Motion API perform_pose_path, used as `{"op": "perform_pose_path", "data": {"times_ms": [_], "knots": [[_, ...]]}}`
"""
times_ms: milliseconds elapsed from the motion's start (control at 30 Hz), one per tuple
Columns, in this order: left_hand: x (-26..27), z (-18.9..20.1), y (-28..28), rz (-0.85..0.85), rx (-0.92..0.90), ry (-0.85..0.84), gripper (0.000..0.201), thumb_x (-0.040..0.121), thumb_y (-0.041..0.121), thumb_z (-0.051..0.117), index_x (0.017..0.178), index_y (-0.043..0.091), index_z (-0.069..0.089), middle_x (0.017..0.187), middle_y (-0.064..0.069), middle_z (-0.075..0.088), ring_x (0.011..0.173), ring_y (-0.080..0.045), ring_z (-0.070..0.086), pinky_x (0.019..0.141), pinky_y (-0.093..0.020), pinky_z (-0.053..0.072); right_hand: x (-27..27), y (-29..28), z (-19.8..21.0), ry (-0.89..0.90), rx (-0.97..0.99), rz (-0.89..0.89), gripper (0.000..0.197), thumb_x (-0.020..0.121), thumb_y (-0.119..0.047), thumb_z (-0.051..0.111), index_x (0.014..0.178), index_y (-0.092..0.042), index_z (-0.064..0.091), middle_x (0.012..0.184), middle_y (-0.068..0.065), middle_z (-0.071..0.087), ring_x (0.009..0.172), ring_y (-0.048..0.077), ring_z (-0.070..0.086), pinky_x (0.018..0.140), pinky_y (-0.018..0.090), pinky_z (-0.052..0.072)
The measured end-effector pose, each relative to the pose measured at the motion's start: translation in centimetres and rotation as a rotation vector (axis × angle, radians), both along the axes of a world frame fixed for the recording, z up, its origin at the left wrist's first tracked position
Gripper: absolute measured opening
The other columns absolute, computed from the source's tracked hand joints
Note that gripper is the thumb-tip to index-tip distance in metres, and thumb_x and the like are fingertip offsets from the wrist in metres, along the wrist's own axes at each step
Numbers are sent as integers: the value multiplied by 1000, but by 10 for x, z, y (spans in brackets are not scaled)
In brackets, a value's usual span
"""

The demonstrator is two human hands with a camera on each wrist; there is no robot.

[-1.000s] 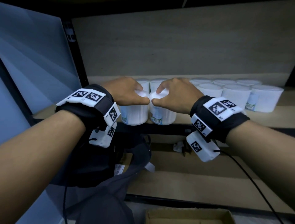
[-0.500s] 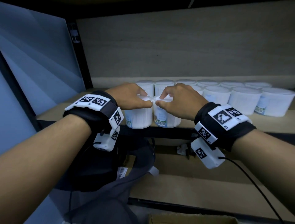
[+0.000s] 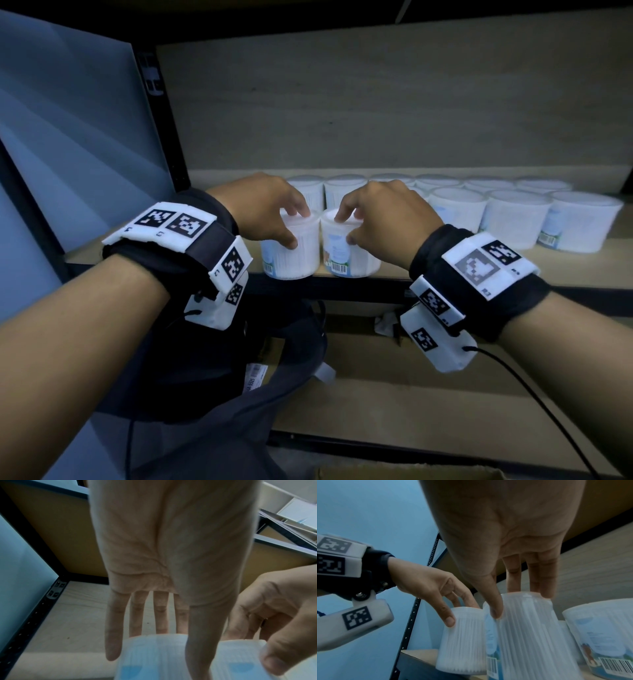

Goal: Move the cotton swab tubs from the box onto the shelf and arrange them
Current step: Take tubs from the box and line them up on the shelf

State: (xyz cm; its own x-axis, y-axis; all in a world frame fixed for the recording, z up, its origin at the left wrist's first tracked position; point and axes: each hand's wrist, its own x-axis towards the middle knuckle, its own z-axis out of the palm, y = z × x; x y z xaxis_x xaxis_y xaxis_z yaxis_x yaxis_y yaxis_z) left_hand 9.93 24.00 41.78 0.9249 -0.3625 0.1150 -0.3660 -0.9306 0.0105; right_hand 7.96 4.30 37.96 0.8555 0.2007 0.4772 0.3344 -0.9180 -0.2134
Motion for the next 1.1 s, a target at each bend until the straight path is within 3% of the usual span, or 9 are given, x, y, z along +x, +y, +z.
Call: {"op": "perform_pose_path", "data": {"times_ms": [100,233,367,533,633,933,1033,1100], "knots": [[4,2,-1,-3,-3,6,57,79,34,80,132,30,61,129,11,62,112,-12,57,97,-27,45,1,1,3,-1,-9,1,30,79,-11,72,97,-35,72,106,-6,66,98,19,62,73,26,47],[14,-1,-1,5,-11,10,57,80,33,80,133,31,61,129,12,63,112,-11,58,87,-22,40,6,3,5,23,4,-2,30,79,-10,73,97,-35,74,106,-8,66,97,18,63,75,26,50],[25,-2,2,8,-29,27,58,78,34,81,132,32,61,129,12,64,111,-11,59,87,-22,40,16,4,5,26,16,-8,31,78,-8,75,95,-34,73,105,-5,67,96,20,63,77,29,52],[44,-4,3,-2,-14,14,59,76,36,82,132,31,63,126,13,66,96,-7,57,85,-22,41,36,10,3,7,-20,-5,31,78,-8,75,95,-33,73,104,-1,68,97,23,63,79,30,51],[57,-5,5,5,-8,10,59,76,36,82,132,31,63,128,13,65,106,-11,61,91,-24,44,48,13,4,-4,-53,2,30,79,-6,73,96,-31,75,104,-1,70,96,22,65,80,28,50],[83,-9,5,28,-51,-21,56,75,30,84,128,26,66,129,7,66,116,-14,60,93,-22,42,82,18,2,-8,-52,-32,30,79,-5,74,92,-32,74,105,0,69,98,24,63,73,28,45],[89,-10,4,21,-50,-29,55,74,29,85,126,26,68,126,5,68,115,-15,61,100,-32,47,89,19,1,-6,-48,-40,31,79,-5,75,94,-32,74,107,1,69,99,25,63,74,28,46],[94,-10,4,26,-55,-21,55,74,28,85,126,25,68,126,5,67,116,-15,61,100,-31,47,93,21,1,1,-48,-40,31,79,-5,75,94,-32,74,107,2,69,98,25,64,74,28,47]]}}
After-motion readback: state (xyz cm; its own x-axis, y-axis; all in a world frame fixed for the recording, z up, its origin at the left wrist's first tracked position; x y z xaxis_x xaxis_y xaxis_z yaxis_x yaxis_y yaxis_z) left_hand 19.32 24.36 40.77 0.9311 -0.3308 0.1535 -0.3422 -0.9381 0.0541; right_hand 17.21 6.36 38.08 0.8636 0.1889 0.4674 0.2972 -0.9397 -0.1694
